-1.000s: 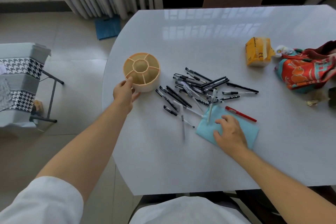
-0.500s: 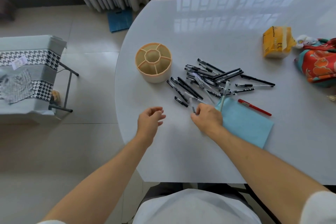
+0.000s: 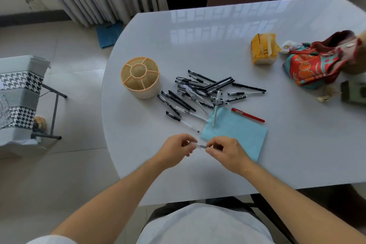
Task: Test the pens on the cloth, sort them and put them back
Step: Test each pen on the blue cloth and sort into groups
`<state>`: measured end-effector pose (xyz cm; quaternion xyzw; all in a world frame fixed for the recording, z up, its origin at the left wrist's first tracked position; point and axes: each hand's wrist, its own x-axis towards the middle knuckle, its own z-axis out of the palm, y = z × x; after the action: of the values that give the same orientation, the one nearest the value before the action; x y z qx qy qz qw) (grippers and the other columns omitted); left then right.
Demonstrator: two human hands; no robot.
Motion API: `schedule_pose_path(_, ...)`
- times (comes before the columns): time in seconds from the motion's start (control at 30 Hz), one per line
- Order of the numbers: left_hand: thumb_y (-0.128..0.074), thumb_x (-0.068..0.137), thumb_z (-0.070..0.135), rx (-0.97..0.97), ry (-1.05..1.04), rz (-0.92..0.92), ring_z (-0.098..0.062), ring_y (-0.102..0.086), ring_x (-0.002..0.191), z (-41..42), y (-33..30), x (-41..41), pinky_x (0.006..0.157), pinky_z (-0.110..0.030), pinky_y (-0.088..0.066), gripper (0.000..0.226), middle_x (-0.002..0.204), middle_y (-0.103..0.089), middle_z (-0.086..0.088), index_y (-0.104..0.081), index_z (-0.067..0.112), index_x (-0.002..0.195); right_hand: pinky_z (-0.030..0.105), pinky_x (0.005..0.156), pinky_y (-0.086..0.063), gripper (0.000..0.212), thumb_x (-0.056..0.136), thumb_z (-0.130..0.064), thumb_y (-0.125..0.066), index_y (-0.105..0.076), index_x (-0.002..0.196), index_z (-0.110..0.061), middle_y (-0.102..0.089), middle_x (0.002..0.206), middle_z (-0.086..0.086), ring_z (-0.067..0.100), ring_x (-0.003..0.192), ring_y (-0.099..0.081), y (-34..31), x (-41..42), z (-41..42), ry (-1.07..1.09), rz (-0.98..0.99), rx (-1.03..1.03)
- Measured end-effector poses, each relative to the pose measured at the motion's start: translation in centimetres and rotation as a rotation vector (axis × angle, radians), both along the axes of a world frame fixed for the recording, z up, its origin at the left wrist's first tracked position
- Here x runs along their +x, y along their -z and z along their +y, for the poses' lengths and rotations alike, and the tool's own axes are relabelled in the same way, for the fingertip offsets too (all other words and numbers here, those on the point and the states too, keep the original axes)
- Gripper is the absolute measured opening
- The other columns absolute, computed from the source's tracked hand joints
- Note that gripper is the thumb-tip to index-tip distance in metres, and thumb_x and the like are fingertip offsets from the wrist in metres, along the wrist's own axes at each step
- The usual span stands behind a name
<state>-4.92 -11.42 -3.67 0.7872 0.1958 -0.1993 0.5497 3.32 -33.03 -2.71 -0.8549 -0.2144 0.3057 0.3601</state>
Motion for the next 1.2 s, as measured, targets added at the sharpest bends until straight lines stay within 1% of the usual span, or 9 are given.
schedule_pose_path(0.1, -0.070, 0.090, 0.033, 0.053, 0.147, 0.020, -0.006, -0.063, 0.067, -1.3, 0.1, 0.3, 0.064, -0.023, -0.049, 0.005, 0.075, -0.071, 0.005, -0.070, 0.032, 0.094, 0.021, 0.059, -0.052, 0.010, 0.080, -0.030, -0.084, -0.078, 0.087, -0.033, -0.071, 0.072, -0.001, 0.007, 0.061, -0.062, -0.3, -0.4, -2.7, 0.210, 0.243, 0.103)
schedule_pose_path(0.2, -0.069, 0.090, 0.032, 0.032, 0.197, 0.027, -0.010, -0.066, 0.072, -2.6, 0.0, 0.5, 0.070, -0.028, -0.054, 0.003, 0.078, -0.071, 0.006, -0.067, 0.029, 0.090, 0.031, 0.064, -0.057, 0.020, 0.076, -0.019, -0.084, -0.080, 0.095, -0.016, -0.073, 0.082, 0.018, 0.025, 0.068, -0.067, -0.5, -0.8, -4.7, 0.527, 0.578, 0.411)
schedule_pose_path(0.3, -0.065, 0.093, 0.031, 0.019, 0.298, 0.024, -0.008, -0.067, 0.073, -3.9, -0.3, 0.8, 0.075, -0.030, -0.056, 0.010, 0.081, -0.071, 0.005, -0.070, 0.023, 0.095, 0.033, 0.066, -0.056, 0.017, 0.087, -0.012, -0.073, -0.077, 0.100, -0.002, -0.070, 0.086, 0.022, 0.027, 0.072, -0.064, -0.5, -1.7, -5.0, 0.678, 0.799, 0.609)
schedule_pose_path(0.43, -0.061, 0.095, 0.034, 0.138, 0.376, -0.037, -0.007, -0.063, 0.069, -4.9, -0.4, 0.8, 0.071, -0.031, -0.053, 0.017, 0.076, -0.068, 0.006, -0.071, 0.021, 0.090, 0.032, 0.061, -0.055, 0.019, 0.100, -0.013, -0.063, -0.078, 0.090, -0.007, -0.072, 0.080, 0.018, 0.026, 0.065, -0.065, -0.4, -2.1, -4.0, 0.627, 0.621, 0.466)
schedule_pose_path(0.63, -0.057, 0.097, 0.034, 0.481, 0.395, -0.338, -0.017, -0.059, 0.076, -5.4, -0.7, 1.6, 0.068, -0.036, -0.047, 0.021, 0.082, -0.066, 0.004, -0.072, 0.019, 0.095, 0.032, 0.054, -0.055, 0.023, 0.095, -0.017, -0.065, -0.078, 0.077, -0.009, -0.072, 0.073, 0.017, 0.025, 0.058, -0.065, -0.6, -1.6, -2.8, 0.853, 0.534, 0.475)
schedule_pose_path(0.9, -0.053, 0.099, 0.033, 0.625, 0.297, -0.298, -0.022, -0.061, 0.086, -4.8, 0.3, 1.9, 0.071, -0.035, -0.048, 0.022, 0.088, -0.064, 0.003, -0.066, 0.018, 0.088, 0.027, 0.042, -0.052, 0.023, 0.092, -0.015, -0.064, -0.070, 0.091, 0.007, -0.066, 0.057, 0.008, 0.015, 0.042, -0.057, 0.8, 3.5, -7.9, 1.292, 0.321, 0.415)
schedule_pose_path(1.0, -0.058, 0.097, 0.029, 0.617, 0.359, -0.377, -0.022, -0.062, 0.098, -4.0, 1.2, 1.2, 0.078, -0.030, -0.047, 0.017, 0.099, -0.067, 0.002, -0.065, 0.016, 0.089, 0.030, 0.059, -0.060, 0.017, 0.097, -0.020, -0.064, -0.074, 0.097, -0.007, -0.077, 0.077, 0.009, 0.020, 0.062, -0.072, 1.1, 5.1, -10.3, 1.058, 0.216, 0.351)
schedule_pose_path(1.1, -0.058, 0.099, 0.024, 0.537, 0.526, -0.430, -0.029, -0.053, 0.130, -5.5, 1.8, 1.8, 0.107, -0.031, -0.039, 0.016, 0.131, -0.063, -0.010, -0.062, 0.011, 0.090, 0.027, 0.084, -0.059, 0.017, 0.098, -0.016, -0.065, -0.076, 0.107, -0.025, -0.080, 0.100, -0.001, 0.011, 0.094, -0.076, 1.8, 4.0, -8.9, 0.695, -0.030, 0.215)
schedule_pose_path(1.2, -0.051, 0.103, 0.029, 0.579, 0.645, -0.327, -0.028, -0.032, 0.148, -6.4, 2.5, 2.0, 0.121, -0.036, -0.026, 0.024, 0.155, -0.042, -0.012, -0.063, 0.009, 0.105, 0.026, 0.099, -0.053, 0.027, 0.098, -0.009, -0.062, -0.072, 0.123, -0.015, -0.072, 0.127, -0.001, 0.011, 0.114, -0.068, 3.0, 2.6, -7.4, 0.328, -0.303, 0.080)
